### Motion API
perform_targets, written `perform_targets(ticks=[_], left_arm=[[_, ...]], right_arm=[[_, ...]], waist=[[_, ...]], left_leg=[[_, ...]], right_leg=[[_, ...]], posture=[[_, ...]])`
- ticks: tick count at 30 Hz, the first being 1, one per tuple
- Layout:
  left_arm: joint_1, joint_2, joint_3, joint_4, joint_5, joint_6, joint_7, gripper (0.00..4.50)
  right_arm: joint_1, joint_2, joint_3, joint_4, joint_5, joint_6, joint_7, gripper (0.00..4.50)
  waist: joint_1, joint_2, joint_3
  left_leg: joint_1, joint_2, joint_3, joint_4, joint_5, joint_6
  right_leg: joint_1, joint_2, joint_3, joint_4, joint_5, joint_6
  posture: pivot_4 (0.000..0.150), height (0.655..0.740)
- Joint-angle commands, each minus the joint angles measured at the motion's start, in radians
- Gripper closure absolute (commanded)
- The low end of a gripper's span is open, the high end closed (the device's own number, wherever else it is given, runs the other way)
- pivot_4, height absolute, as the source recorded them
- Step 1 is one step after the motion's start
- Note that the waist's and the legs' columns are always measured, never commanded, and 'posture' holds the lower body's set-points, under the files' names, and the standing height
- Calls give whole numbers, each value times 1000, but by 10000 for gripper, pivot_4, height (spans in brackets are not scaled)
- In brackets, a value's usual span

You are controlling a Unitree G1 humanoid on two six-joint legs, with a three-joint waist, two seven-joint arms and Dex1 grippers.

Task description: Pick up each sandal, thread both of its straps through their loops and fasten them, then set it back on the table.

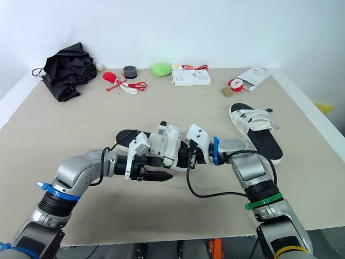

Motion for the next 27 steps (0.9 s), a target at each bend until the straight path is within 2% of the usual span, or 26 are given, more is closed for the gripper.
perform_targets(ticks=[1,4,10,15,18,24,27], left_arm=[[-16,-12,27,-9,-29,11,6,31189],[-21,-14,31,1,-33,20,7,44637],[-31,25,9,6,-38,52,-33,44637],[-69,204,-33,-73,-155,136,-295,44637],[-134,250,-22,-92,-260,227,-387,44637],[-212,207,43,-89,-408,365,-379,44637],[-230,132,91,-37,-408,384,-294,44637]], right_arm=[[42,-21,37,44,-44,34,-4,45000],[42,-22,35,43,-43,35,-3,45000],[38,-25,33,49,-43,32,1,45000],[26,-27,37,59,-47,27,9,45000],[15,-26,39,70,-51,23,13,45000],[11,-26,42,75,-51,20,13,45000],[16,-26,41,71,-53,19,15,45000]], waist=[[0,0,0],[0,0,0],[0,0,0],[-1,0,0],[1,0,0],[-3,0,1],[-3,0,1]], left_leg=[[0,0,0,0,0,0],[0,0,0,0,0,0],[0,0,0,0,0,0],[0,0,0,-1,0,0],[-1,0,-1,-1,0,-1],[-1,0,0,-2,-1,-1],[-1,1,-1,-3,-2,-2]], right_leg=[[0,0,0,0,0,0],[0,0,0,0,0,0],[0,0,0,0,0,0],[-1,0,0,0,-1,-2],[-1,1,-2,0,-2,-3],[-1,0,0,-1,-1,-2],[-2,2,0,-1,-1,1]], posture=[[1500,7400],[1500,7400],[1500,7400],[1500,7400],[1500,7400],[1500,7400],[1500,7400]])
